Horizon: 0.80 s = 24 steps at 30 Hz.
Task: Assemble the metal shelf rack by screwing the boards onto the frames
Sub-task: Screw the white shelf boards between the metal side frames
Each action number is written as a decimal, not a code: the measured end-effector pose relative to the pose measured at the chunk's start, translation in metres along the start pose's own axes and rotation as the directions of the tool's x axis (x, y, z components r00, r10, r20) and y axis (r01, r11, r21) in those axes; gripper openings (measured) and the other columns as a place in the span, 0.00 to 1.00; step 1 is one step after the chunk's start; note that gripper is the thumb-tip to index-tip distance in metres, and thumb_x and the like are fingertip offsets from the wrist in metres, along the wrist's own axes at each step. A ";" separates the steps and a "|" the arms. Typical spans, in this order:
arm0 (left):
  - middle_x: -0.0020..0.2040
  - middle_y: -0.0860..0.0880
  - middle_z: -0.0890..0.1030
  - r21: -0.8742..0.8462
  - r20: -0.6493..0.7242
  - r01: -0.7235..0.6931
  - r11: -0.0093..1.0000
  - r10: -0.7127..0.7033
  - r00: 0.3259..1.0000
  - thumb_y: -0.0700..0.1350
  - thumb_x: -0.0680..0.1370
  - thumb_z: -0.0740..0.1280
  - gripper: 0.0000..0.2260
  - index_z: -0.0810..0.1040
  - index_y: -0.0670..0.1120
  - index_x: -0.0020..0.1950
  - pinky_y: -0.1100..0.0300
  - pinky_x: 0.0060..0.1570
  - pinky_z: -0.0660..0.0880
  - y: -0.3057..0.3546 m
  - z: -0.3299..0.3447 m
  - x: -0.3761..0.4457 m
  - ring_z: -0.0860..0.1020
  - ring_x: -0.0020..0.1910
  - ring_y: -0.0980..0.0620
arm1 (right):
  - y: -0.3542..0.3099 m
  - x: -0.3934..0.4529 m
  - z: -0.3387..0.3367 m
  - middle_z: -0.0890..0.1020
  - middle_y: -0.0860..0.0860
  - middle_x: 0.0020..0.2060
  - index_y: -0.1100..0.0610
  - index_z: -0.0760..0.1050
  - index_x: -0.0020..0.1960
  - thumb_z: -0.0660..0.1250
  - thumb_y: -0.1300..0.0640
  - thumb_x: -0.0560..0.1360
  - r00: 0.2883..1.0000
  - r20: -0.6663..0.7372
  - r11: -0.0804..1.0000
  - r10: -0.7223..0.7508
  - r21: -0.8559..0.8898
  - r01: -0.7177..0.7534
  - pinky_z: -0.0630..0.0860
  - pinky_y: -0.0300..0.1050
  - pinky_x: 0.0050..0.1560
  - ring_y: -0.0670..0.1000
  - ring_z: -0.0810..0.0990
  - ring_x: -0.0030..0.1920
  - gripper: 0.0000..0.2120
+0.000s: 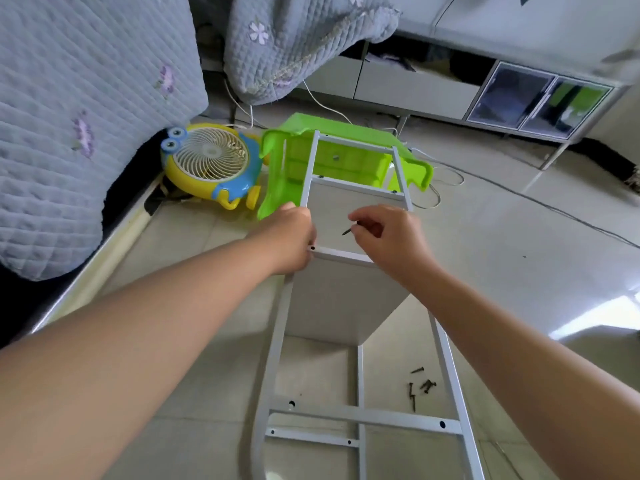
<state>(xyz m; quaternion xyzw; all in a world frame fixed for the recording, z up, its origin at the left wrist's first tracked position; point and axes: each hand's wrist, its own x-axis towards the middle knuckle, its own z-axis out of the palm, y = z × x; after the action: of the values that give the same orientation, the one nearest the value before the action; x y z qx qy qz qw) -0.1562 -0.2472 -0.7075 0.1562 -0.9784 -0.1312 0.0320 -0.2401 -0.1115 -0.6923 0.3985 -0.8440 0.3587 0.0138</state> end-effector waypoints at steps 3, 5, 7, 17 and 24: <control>0.55 0.46 0.73 -0.053 -0.006 0.023 0.998 -0.023 1.000 0.41 0.75 0.65 0.09 0.80 0.43 0.53 0.56 0.53 0.69 0.000 0.001 0.005 0.67 0.60 0.46 | -0.003 0.004 0.004 0.75 0.46 0.32 0.61 0.77 0.48 0.66 0.65 0.72 1.000 0.021 1.000 0.017 0.019 -0.018 0.71 0.39 0.43 0.47 0.72 0.34 0.06; 0.56 0.46 0.73 -0.075 -0.018 0.033 0.997 -0.035 0.999 0.41 0.75 0.64 0.08 0.80 0.43 0.53 0.56 0.54 0.70 -0.001 0.002 0.007 0.68 0.60 0.46 | -0.004 0.006 0.007 0.76 0.48 0.33 0.61 0.78 0.45 0.67 0.65 0.71 0.999 0.040 1.000 0.011 0.005 -0.011 0.71 0.37 0.40 0.47 0.73 0.34 0.04; 0.57 0.46 0.74 -0.124 -0.043 0.042 0.991 -0.048 0.998 0.41 0.74 0.65 0.09 0.79 0.42 0.52 0.57 0.55 0.71 -0.004 0.005 0.008 0.68 0.61 0.47 | -0.006 0.008 0.012 0.77 0.50 0.34 0.62 0.79 0.44 0.67 0.65 0.71 0.999 0.045 1.000 0.012 0.017 -0.013 0.71 0.39 0.41 0.48 0.74 0.35 0.03; 0.76 0.52 0.54 -0.114 0.043 -0.139 0.984 0.145 0.988 0.47 0.81 0.57 0.23 0.58 0.45 0.75 0.63 0.71 0.46 -0.031 0.009 -0.018 0.52 0.75 0.56 | -0.007 0.004 0.037 0.84 0.56 0.38 0.63 0.80 0.44 0.68 0.66 0.71 0.999 -0.031 0.999 -0.036 0.022 0.037 0.76 0.46 0.48 0.55 0.82 0.42 0.04; 0.77 0.47 0.48 -0.042 0.056 -0.135 0.990 0.137 0.989 0.56 0.77 0.39 0.31 0.50 0.42 0.76 0.63 0.70 0.43 -0.030 0.015 -0.023 0.46 0.76 0.54 | -0.007 0.005 0.035 0.84 0.56 0.37 0.63 0.81 0.43 0.69 0.66 0.70 0.990 -0.013 0.990 -0.137 -0.028 0.137 0.77 0.50 0.46 0.56 0.81 0.40 0.03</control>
<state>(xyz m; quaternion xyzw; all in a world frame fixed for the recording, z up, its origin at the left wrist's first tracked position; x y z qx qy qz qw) -0.1273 -0.2633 -0.7307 0.0847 -0.9846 -0.1521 0.0152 -0.2296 -0.1393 -0.7133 0.4527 -0.8193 0.3484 0.0500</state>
